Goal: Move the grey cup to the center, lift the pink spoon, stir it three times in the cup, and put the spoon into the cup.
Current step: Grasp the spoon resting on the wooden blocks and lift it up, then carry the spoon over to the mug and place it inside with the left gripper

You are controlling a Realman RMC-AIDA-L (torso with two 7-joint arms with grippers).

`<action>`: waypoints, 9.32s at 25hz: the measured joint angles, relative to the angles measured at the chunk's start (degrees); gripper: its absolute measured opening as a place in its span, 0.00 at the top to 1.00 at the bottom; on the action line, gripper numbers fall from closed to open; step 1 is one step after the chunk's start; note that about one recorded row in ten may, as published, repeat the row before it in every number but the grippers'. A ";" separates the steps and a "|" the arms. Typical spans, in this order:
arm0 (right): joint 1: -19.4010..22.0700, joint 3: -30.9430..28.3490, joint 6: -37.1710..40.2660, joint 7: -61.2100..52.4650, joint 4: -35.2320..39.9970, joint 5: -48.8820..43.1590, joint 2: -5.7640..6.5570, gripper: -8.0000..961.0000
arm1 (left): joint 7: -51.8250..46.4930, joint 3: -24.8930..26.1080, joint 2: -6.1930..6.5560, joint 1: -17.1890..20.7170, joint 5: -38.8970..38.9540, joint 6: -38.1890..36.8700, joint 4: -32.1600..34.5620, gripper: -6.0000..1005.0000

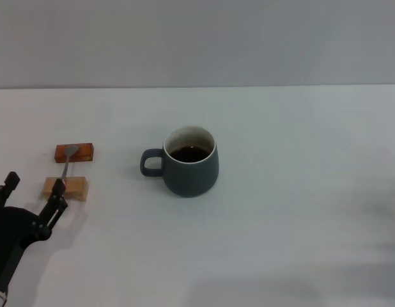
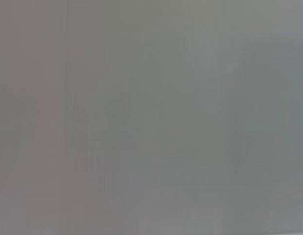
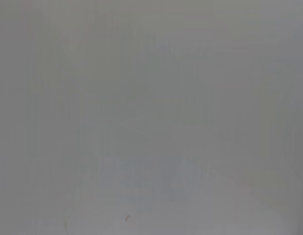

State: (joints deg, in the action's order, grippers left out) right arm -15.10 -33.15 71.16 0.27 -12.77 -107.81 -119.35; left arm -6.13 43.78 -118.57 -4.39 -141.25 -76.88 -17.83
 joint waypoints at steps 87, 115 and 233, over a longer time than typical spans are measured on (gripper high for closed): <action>-0.27 0.55 -0.86 0.00 0.02 -0.25 -0.18 0.99 | -0.26 -1.32 0.00 -2.84 1.85 14.55 -2.03 0.59; 0.16 0.64 -0.41 -0.01 0.00 -0.45 -0.14 0.99 | 0.03 -1.30 0.00 -3.38 1.85 15.50 -1.33 0.78; 7.33 -6.69 6.11 -0.62 -0.17 0.86 -0.16 0.99 | 64.67 50.35 0.54 -17.66 -4.61 155.54 -81.79 0.79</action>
State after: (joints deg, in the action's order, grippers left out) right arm -7.76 -39.84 77.27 -0.35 -12.94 -106.95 -119.51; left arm 58.54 94.13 -118.02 -22.06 -145.86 78.67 -99.62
